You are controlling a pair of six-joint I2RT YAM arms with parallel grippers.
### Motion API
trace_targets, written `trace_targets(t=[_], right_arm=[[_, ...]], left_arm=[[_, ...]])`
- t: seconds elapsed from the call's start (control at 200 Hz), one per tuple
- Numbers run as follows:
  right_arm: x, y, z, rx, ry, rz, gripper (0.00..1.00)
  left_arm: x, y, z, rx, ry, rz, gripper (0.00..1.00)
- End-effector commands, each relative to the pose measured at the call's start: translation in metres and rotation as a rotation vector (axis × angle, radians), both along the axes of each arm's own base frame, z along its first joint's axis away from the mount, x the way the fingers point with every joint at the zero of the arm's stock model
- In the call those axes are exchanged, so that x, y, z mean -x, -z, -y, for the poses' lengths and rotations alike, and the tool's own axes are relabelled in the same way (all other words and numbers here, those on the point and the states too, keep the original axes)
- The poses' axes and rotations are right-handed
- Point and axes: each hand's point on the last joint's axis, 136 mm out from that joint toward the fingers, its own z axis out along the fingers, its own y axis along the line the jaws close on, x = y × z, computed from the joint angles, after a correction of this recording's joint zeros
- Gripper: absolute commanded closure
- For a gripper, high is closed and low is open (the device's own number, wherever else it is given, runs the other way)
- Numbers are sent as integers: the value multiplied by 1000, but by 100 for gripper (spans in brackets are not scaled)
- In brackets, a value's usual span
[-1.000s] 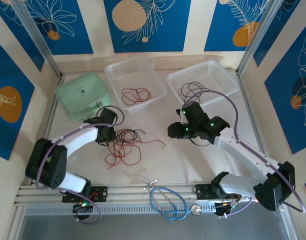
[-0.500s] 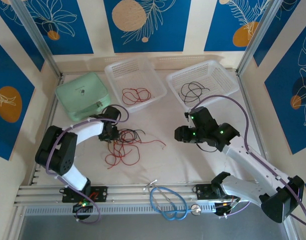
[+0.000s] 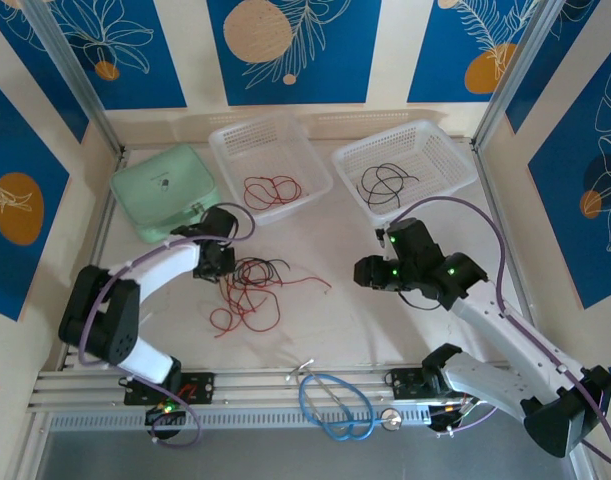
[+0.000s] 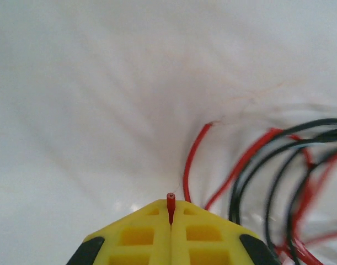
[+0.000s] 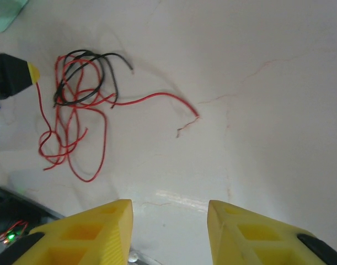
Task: Untangle the cables
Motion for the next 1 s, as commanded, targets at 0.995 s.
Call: trace_targets(t=[0.995], right_arm=[[-34,-13,-239,-105,-699,700,32]], left_arm=[[15,-389,113,285,431,691,100]])
